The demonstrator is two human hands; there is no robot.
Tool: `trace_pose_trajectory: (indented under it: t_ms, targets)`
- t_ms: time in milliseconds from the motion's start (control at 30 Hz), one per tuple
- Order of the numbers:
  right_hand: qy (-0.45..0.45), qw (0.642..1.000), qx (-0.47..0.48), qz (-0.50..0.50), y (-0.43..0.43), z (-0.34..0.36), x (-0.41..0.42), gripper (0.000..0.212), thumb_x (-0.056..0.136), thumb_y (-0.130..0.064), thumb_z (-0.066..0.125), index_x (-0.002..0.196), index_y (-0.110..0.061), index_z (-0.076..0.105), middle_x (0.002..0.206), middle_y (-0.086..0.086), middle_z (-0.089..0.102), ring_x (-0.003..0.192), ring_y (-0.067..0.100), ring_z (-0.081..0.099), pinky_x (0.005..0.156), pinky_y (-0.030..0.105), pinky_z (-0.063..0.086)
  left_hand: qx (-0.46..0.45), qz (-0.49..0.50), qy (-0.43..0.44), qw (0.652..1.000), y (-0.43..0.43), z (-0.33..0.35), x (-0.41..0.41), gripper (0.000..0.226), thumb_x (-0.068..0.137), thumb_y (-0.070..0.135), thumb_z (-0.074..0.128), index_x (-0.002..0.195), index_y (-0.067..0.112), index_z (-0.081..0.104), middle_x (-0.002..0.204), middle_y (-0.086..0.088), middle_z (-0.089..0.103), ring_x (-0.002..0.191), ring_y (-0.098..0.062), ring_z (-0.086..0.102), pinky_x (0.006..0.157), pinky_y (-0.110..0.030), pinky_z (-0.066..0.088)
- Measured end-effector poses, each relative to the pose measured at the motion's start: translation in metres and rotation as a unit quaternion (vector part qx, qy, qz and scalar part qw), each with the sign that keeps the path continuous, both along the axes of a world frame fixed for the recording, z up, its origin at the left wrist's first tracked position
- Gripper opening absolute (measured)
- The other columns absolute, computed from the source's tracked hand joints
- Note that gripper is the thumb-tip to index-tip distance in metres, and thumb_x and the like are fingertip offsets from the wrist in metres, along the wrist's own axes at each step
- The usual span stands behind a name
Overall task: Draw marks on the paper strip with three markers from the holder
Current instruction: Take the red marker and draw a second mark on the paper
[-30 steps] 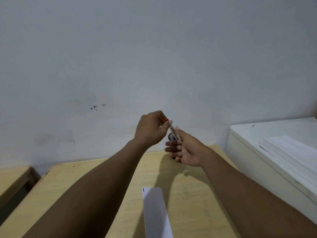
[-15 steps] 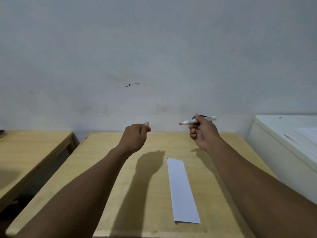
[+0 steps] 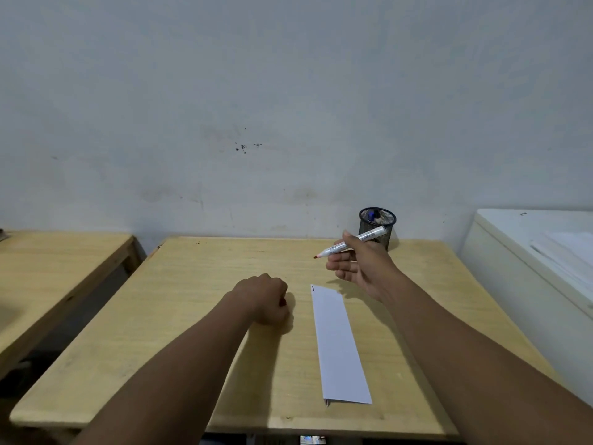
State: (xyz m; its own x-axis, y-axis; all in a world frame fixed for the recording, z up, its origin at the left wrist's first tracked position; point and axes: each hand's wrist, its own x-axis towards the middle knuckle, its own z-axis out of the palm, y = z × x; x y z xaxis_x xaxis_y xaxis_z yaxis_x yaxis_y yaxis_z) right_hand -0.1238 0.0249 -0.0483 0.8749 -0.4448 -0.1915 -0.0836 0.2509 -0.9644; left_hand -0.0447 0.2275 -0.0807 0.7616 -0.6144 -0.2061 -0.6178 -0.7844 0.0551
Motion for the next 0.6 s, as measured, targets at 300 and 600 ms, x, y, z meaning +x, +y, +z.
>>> trace_pose_trajectory:
  t_ms: [300,600]
  targets:
    - [-0.011,0.999,0.004,-0.050,-0.019,-0.001,0.000,0.033,0.103,-0.034,0.059,0.110,-0.002,0.063,0.077,0.016,0.071,0.063,0.025,0.071,0.056,0.031,0.053,-0.175,-0.034,0.062,0.982,-0.005,0.000,-0.007,0.070,0.072,0.075,0.068,0.133,0.043,0.054,0.126,0.006,0.048,0.122,-0.016,0.040,0.102,-0.042,0.045]
    - [-0.003,1.000,-0.002,-0.029,-0.004,-0.026,0.000,0.019,0.096,-0.020,0.070,0.101,-0.002,0.067,0.073,0.013,0.067,0.053,0.018,0.067,0.051,0.027,0.050,-0.152,-0.049,0.054,0.986,-0.008,-0.017,-0.008,0.086,0.061,0.088,0.065,0.137,0.048,0.052,0.130,0.007,0.054,0.125,-0.017,0.046,0.104,-0.043,0.046]
